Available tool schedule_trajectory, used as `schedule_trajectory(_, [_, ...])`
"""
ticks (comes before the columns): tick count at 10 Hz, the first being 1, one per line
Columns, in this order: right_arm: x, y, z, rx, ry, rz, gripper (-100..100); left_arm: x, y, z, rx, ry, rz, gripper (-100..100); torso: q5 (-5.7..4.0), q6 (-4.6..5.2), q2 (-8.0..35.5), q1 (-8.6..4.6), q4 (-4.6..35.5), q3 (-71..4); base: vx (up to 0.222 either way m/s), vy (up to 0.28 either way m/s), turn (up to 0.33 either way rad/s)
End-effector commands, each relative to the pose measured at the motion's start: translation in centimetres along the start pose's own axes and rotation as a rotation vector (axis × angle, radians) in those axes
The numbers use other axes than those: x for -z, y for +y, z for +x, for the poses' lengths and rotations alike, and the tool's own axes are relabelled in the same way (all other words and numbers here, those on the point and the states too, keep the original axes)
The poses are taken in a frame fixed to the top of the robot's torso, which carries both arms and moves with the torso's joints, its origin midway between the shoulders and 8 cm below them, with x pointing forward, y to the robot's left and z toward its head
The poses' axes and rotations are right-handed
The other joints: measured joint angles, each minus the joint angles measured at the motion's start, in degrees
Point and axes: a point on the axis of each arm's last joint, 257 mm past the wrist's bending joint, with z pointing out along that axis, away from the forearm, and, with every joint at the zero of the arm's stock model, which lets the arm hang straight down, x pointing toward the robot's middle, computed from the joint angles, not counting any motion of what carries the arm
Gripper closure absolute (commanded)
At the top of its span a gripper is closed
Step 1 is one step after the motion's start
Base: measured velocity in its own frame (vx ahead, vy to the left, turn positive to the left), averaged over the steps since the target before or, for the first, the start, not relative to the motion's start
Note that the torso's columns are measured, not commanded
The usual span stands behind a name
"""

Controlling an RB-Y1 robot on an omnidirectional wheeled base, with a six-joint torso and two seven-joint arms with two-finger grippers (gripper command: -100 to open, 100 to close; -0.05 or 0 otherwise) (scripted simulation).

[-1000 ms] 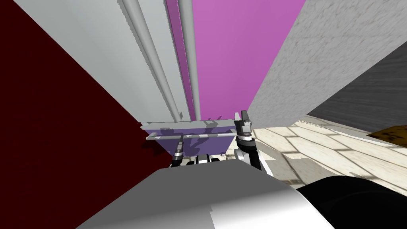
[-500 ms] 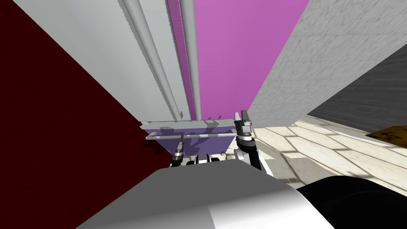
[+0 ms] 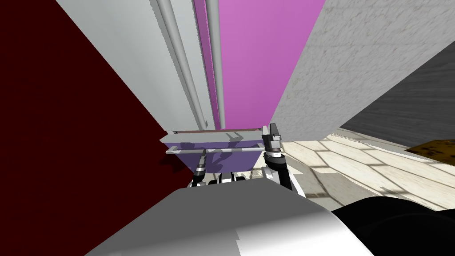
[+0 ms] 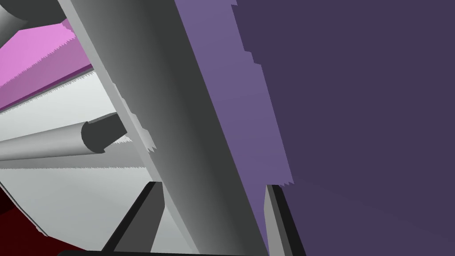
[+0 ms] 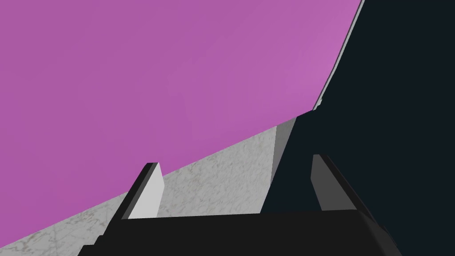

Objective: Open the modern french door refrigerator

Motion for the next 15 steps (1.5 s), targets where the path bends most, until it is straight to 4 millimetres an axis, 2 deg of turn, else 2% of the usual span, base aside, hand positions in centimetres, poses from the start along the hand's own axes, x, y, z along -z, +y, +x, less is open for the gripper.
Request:
schedule_trajectory(1, [0.0,0.0,0.0,0.000,0.000,0.000,0,-0.1,0.2,-0.1,0.000,0.003,-0.007,100,-0.02,0.01,-0.1,-0.01,0.0,-0.1,-0.047,-0.006,0.004])
schedule_trajectory(2, [0.0,0.0,0.0,0.000,0.000,0.000,0,0.2,0.7,-1.4,-0.015,-0.026,-0.025,100,-0.04,0.07,-0.1,-0.05,0.1,-0.1,-0.125,0.010,-0.168])
schedule_trajectory(6, [0.0,0.0,0.0,0.000,0.000,0.000,0,1.0,1.7,-4.1,-0.047,-0.084,-0.062,100,0.02,0.10,0.3,-0.10,0.0,0.2,-0.206,0.011,-0.216])
schedule_trajectory(7, [0.0,0.0,0.0,0.000,0.000,0.000,0,0.5,1.1,-3.7,-0.039,-0.078,-0.037,100,0.02,0.13,0.1,-0.09,0.0,0.0,-0.094,0.001,-0.041])
schedule_trajectory(15, [0.0,0.0,0.0,0.000,0.000,0.000,0,1.0,1.1,-3.6,-0.037,-0.069,-0.045,100,-0.05,0.12,0.1,-0.16,0.1,0.0,-0.157,-0.013,0.030])
